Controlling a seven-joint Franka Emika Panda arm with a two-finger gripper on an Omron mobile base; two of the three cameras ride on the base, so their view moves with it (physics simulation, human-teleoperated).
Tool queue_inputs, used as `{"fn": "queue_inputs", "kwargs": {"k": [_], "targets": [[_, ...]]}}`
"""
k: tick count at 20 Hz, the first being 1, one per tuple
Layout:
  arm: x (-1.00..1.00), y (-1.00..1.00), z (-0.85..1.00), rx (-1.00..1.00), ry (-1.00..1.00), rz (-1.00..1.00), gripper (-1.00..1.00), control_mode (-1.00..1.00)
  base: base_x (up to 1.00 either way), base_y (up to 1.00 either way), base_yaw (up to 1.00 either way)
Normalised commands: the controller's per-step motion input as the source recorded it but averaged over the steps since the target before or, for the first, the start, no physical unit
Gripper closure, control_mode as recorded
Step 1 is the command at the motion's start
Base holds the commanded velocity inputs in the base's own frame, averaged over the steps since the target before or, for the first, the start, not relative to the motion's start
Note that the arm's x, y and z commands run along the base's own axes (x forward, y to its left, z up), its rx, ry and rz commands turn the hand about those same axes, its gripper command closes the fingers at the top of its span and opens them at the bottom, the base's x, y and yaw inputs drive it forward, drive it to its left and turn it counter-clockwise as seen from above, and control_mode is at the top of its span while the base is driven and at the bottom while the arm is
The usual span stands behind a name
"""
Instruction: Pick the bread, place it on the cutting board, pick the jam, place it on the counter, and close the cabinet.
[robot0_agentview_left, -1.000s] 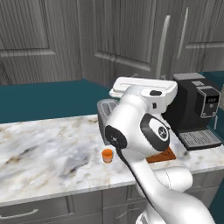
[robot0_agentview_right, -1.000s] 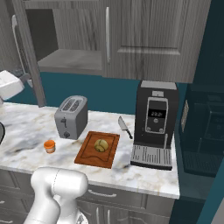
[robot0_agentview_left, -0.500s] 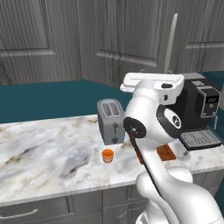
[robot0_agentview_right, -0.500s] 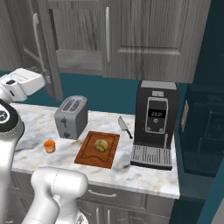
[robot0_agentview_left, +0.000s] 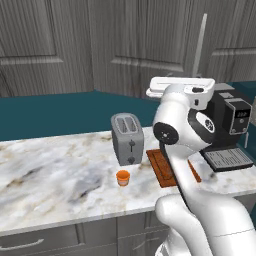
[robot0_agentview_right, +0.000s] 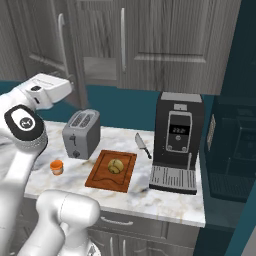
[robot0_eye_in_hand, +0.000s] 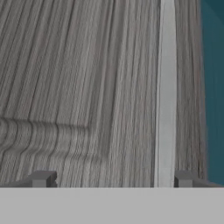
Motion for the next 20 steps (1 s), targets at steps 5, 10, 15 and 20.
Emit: {"fn": "queue_inputs", "kwargs": {"k": [5,10,15,20], "targets": [[0.5,-0.15,-0.01,0.0,0.0,0.02,-1.0,-1.0,0.0,0.0,0.0],[0.46,-0.17,0.0,0.0,0.0,0.02,-1.0,-1.0,0.0,0.0,0.0],[0.46,-0.13,-0.02,0.0,0.0,0.02,-1.0,-1.0,0.0,0.0,0.0],[0.45,-0.1,-0.04,0.0,0.0,0.02,-1.0,-1.0,0.0,0.0,0.0]]}}
